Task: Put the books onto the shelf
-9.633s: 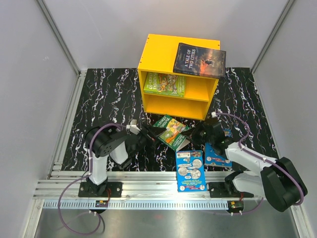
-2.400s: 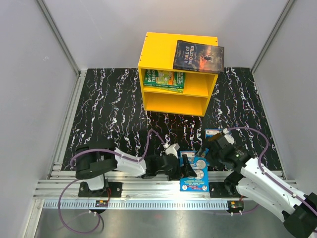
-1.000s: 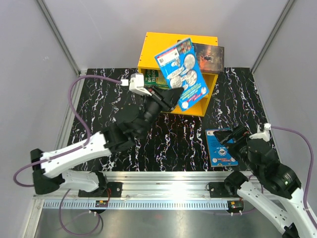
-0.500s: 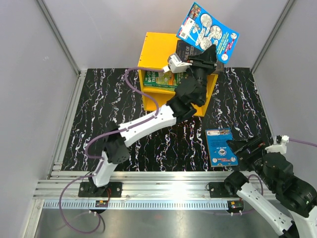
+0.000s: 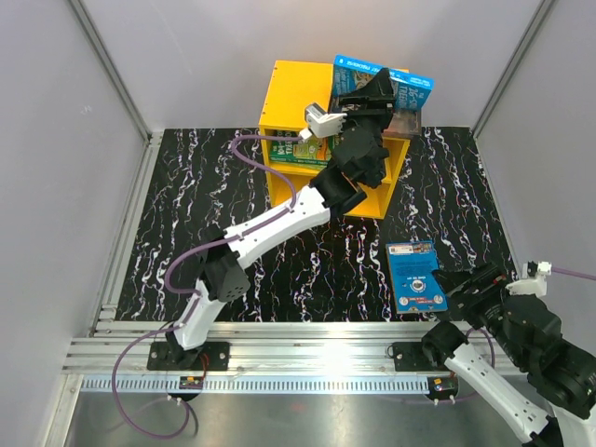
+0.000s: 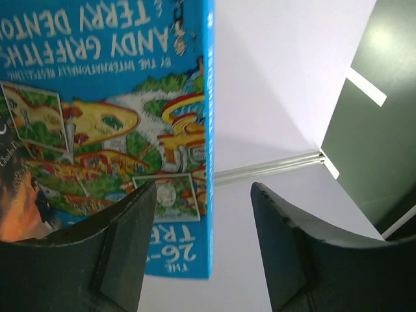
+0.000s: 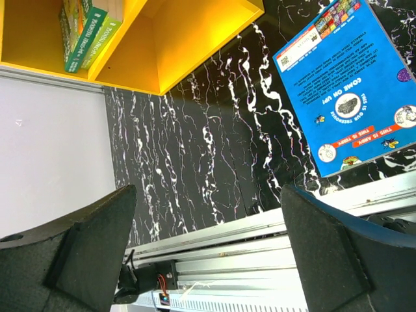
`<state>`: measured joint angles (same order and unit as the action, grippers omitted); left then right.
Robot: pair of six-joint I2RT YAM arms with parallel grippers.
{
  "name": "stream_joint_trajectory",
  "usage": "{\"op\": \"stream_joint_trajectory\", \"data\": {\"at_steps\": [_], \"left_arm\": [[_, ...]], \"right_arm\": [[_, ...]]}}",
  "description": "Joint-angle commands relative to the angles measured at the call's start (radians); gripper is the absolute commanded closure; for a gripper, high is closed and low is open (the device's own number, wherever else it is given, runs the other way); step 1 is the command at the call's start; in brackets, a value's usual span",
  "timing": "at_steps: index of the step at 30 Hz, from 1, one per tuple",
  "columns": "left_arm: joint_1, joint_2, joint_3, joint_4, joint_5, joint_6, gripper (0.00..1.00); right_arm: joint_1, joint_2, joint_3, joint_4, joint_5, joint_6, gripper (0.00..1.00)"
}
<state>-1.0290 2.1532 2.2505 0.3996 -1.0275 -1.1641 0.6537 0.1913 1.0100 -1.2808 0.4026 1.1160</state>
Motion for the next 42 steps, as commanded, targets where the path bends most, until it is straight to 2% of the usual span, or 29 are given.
{"op": "stream_joint_trajectory", "data": {"at_steps": [1, 4, 12, 17, 26, 31, 38, 42], "left_arm": [[0.026, 0.019, 0.018, -0.048, 0.01, -0.1, 0.36], [0.029, 0.02, 0.012, -0.061, 0.056, -0.127, 0.36], [0.018, -0.116, -0.248, -0.038, 0.133, -0.227, 0.37], [0.01, -0.194, -0.354, -0.054, 0.159, -0.295, 0.4], [0.012, -0.225, -0.306, -0.05, 0.155, -0.132, 0.35], [0.032, -0.227, -0.255, -0.206, 0.208, -0.173, 0.34], [0.056, -0.22, -0.19, -0.551, 0.292, -0.302, 0.33], [0.081, -0.21, -0.18, -0.645, 0.372, -0.393, 0.32]], "right_arm": [[0.001, -0.027, 0.013, -0.032, 0.027, 0.022, 0.0], [0.001, -0.043, 0.013, -0.043, 0.031, 0.03, 0.0], [0.001, -0.059, 0.006, -0.051, 0.035, 0.034, 0.0], [0.003, -0.066, -0.016, -0.034, 0.024, 0.038, 0.0], [0.003, -0.056, -0.048, -0.006, 0.004, 0.025, 0.0], [0.003, -0.023, -0.057, 0.024, -0.01, 0.015, 0.0], [0.003, -0.013, -0.073, 0.049, -0.019, 0.011, 0.0], [0.003, -0.015, -0.083, 0.049, -0.021, 0.015, 0.0]]}}
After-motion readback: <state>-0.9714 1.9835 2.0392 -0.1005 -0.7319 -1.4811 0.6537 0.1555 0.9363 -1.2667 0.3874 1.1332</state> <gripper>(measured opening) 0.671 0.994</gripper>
